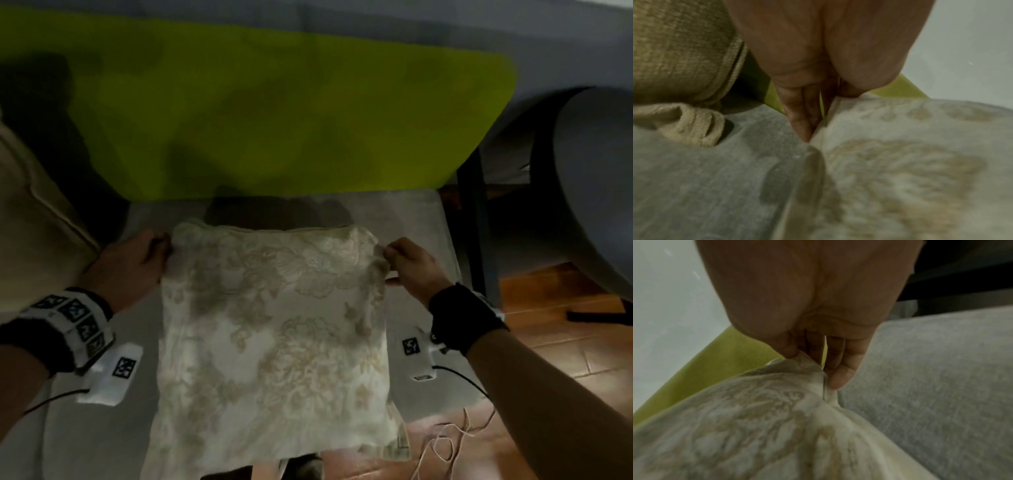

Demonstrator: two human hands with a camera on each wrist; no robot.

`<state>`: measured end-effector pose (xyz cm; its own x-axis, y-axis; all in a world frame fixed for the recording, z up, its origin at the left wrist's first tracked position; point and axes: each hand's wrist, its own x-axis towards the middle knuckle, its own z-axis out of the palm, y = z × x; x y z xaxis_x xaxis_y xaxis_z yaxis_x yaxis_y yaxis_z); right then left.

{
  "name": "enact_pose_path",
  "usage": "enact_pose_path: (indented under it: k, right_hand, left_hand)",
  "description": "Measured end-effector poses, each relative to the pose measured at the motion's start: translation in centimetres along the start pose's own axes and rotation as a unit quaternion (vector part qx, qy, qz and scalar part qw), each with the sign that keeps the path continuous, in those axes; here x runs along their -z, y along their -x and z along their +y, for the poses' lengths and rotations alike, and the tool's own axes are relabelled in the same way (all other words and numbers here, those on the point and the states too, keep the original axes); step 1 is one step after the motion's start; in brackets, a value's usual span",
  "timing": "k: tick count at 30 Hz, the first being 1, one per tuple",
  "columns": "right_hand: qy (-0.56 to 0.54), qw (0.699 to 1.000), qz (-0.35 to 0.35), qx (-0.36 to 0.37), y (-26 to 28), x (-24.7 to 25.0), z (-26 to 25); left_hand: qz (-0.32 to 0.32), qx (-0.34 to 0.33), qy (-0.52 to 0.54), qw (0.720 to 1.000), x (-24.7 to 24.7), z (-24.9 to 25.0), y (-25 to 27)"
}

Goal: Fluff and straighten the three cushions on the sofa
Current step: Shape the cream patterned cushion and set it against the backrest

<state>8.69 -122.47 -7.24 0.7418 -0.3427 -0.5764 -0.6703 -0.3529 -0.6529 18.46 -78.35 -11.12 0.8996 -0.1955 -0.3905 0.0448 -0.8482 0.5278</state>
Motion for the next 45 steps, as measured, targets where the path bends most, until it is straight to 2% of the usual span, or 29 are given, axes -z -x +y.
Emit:
enact_pose_path:
  k: [3,5,7,9,11,12,13,16,18,20,23,25,26,29,31,33,36,39,40,42,43,45]
  right_hand:
    - [-0.06,0.998,-0.021,0.002,-0.6,-0.2,-0.8]
    - [-0.026,0.995,-0.099,0.005,-1.0,-0.1,-1.7]
    - [0.042,0.982,-0.186,0.011,-0.9,0.1,-2.5]
    - [0.089,0.974,-0.207,0.025,-0.6,0.8,-3.2]
    - [0.134,0.969,-0.202,0.048,-0.3,1.6,-3.6]
    - [0.145,0.967,-0.201,0.056,-0.4,1.9,-3.4]
    - [0.128,0.969,-0.207,0.051,-0.1,2.1,-3.6]
    - [0.129,0.966,-0.221,0.024,0.3,2.2,-3.4]
    - [0.15,0.964,-0.22,0.016,0.6,2.2,-3.5]
    - [0.162,0.957,-0.238,0.022,1.0,2.3,-4.0]
    - [0.292,0.905,-0.293,0.097,1.2,1.7,-4.8]
    - [0.377,0.873,-0.271,0.148,0.9,1.0,-4.4]
    - [0.388,0.875,-0.24,0.161,0.7,0.6,-3.9]
    - [0.286,0.935,-0.06,0.201,0.0,0.1,-1.5]
    - [0.229,0.946,0.063,0.222,0.0,-0.1,0.0]
    - [0.184,0.95,0.104,0.231,0.4,-0.3,0.6]
    - [0.031,0.979,0.055,0.196,0.8,0.0,0.8]
    - [-0.099,0.987,-0.078,0.101,0.7,1.3,-0.1]
    - [-0.098,0.985,-0.125,0.073,0.8,1.7,-0.5]
    - [-0.011,0.978,-0.2,0.058,1.2,2.5,-1.8]
    - [0.047,0.973,-0.217,0.066,1.4,2.6,-2.4]
    - [0.13,0.966,-0.203,0.095,1.6,2.7,-3.6]
  left_hand:
    - [0.055,-0.013,0.134,0.989,-0.3,1.0,0.5]
    - [0.039,0.007,0.264,0.964,-0.3,2.6,0.9]
    - [0.021,0.058,0.332,0.941,0.0,3.5,0.9]
    - [-0.003,0.05,0.278,0.959,0.2,3.6,1.1]
    - [-0.065,0.034,0.162,0.984,0.6,2.9,1.3]
    - [-0.076,0.024,0.117,0.99,0.7,2.7,1.4]
    - [-0.06,-0.002,0.105,0.993,0.7,2.5,1.3]
    - [0.029,-0.071,0.181,0.98,0.5,2.9,1.4]
    - [0.092,-0.06,0.184,0.977,0.6,2.6,1.4]
    - [0.131,-0.02,0.161,0.978,0.8,2.1,1.5]
    - [0.146,0.012,0.106,0.983,0.9,1.8,2.1]
    - [0.158,0.016,0.096,0.983,0.8,2.1,2.4]
    - [0.163,0.02,0.099,0.981,0.8,2.5,2.5]
    - [0.175,0.021,0.082,0.981,0.6,3.4,2.6]
    - [0.176,0.014,0.076,0.981,0.5,3.7,2.7]
    - [0.169,0.003,0.075,0.983,0.6,3.5,2.7]
    - [0.168,0.003,0.083,0.982,0.8,2.7,2.9]
    - [0.166,0.004,0.087,0.982,0.7,2.7,3.5]
    - [0.17,0.008,0.085,0.982,0.5,2.6,3.6]
    - [0.175,0.011,0.087,0.981,0.2,2.3,3.9]
    - [0.175,0.015,0.095,0.98,0.2,2.0,4.1]
    - [0.172,0.013,0.115,0.978,0.3,1.4,4.4]
